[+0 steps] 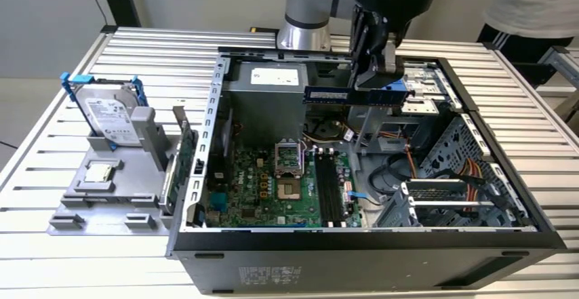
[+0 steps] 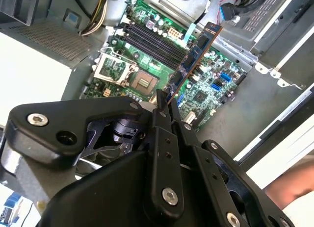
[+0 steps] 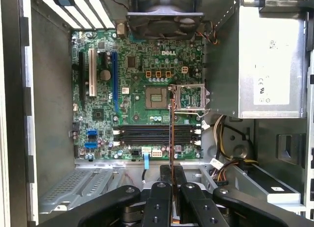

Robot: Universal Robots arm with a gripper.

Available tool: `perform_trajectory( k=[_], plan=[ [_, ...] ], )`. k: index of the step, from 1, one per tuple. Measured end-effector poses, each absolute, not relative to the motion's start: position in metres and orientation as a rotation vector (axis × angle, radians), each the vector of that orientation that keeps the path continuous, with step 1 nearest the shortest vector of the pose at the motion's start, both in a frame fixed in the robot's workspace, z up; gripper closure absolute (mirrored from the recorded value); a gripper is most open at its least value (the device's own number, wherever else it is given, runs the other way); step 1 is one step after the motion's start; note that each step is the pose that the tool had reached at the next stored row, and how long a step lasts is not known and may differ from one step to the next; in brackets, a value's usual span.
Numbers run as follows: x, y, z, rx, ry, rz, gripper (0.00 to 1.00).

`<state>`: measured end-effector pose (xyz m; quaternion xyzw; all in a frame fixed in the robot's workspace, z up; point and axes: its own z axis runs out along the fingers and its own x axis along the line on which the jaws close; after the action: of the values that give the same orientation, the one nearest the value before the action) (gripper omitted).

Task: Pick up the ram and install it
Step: 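Insert the ram into the slot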

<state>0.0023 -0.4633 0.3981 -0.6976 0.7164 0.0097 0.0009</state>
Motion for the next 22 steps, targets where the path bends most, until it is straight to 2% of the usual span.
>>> perform_trajectory(
  k=[22],
  plan=[
    [0.0022, -0.4633, 0.3979, -1.997, 2.421, 0.030, 1.00]
  ],
)
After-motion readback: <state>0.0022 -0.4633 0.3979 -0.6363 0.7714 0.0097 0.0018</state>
